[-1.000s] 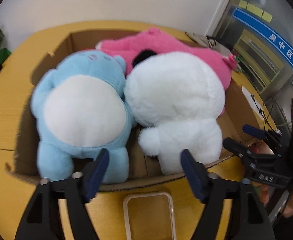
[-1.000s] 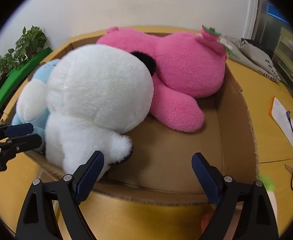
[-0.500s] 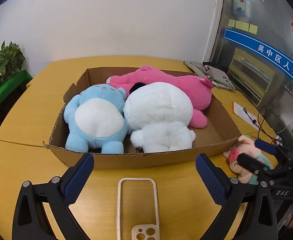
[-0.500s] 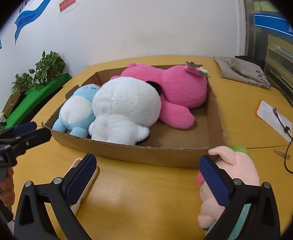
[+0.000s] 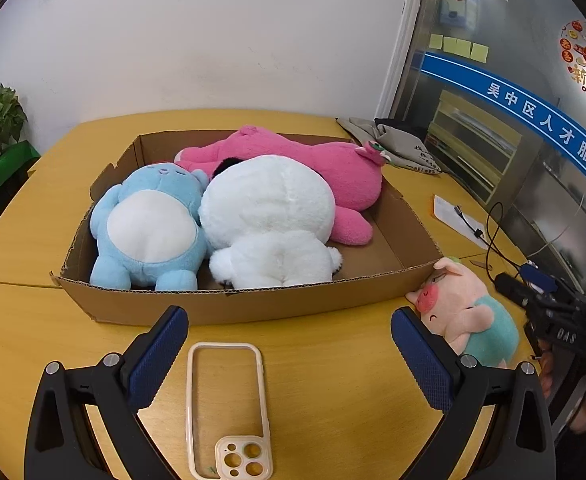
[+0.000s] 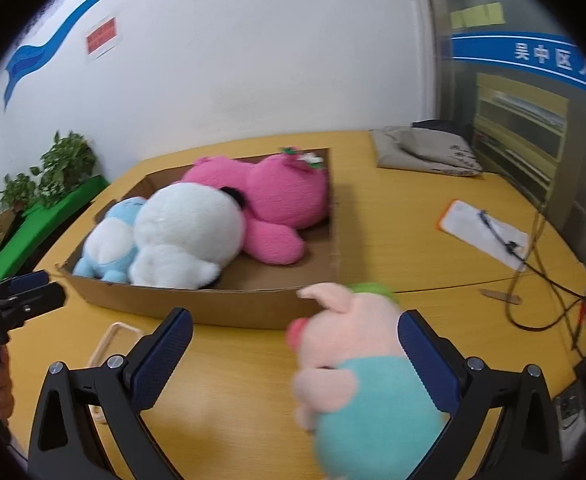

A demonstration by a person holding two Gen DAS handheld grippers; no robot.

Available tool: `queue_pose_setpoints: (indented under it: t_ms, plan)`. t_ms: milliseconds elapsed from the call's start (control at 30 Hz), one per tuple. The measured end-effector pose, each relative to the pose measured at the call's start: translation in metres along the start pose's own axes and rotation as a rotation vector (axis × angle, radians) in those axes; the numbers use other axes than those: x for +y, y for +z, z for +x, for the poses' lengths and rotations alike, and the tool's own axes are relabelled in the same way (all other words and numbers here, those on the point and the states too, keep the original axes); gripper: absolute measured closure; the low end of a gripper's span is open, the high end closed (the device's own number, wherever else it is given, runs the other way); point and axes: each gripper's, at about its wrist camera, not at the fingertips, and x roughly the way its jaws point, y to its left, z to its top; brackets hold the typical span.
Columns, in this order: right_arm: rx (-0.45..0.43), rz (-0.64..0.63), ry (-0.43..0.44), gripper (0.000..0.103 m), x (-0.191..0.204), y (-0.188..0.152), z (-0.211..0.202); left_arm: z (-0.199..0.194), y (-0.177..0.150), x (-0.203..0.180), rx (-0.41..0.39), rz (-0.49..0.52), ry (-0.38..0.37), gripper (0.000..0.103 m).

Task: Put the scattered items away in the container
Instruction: 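Move both grippers to the pink pig plush with green hair, then close both grippers on the pig plush and lift it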

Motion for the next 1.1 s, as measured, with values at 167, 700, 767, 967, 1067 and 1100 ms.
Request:
queue_pose_setpoints:
  t_ms: [167, 700, 767, 967, 1067, 1100]
  plan:
    - [0.103, 0.005, -0.104, 0.001, -0.040, -0.014, 0.026, 0.009, -0.001, -0.004, 0.021, -0.012, -0.033, 0.000]
    - [0.214, -0.057, 0.057, 0.017, 0.003, -0.054, 0.054, 0.032, -0.011, -0.002, 0.093, -0.088, -0.131, 0.000]
    - [0.209, -0.084, 0.051, 0.016, 0.011, -0.058, 0.049, 0.035, -0.011, -0.002, 0.104, -0.106, -0.164, 0.000]
    - [0.193, -0.168, 0.007, 0.016, 0.038, -0.066, 0.041, 0.042, -0.010, -0.022, 0.131, -0.096, -0.259, 0.000]
    - [0.169, -0.237, -0.025, 0.016, 0.065, -0.074, 0.038, 0.051, -0.009, -0.034, 0.153, -0.088, -0.298, 0.000]
    - [0.158, -0.262, -0.024, 0.016, 0.075, -0.078, 0.036, 0.058, -0.010, -0.039, 0.174, -0.077, -0.325, 0.000]
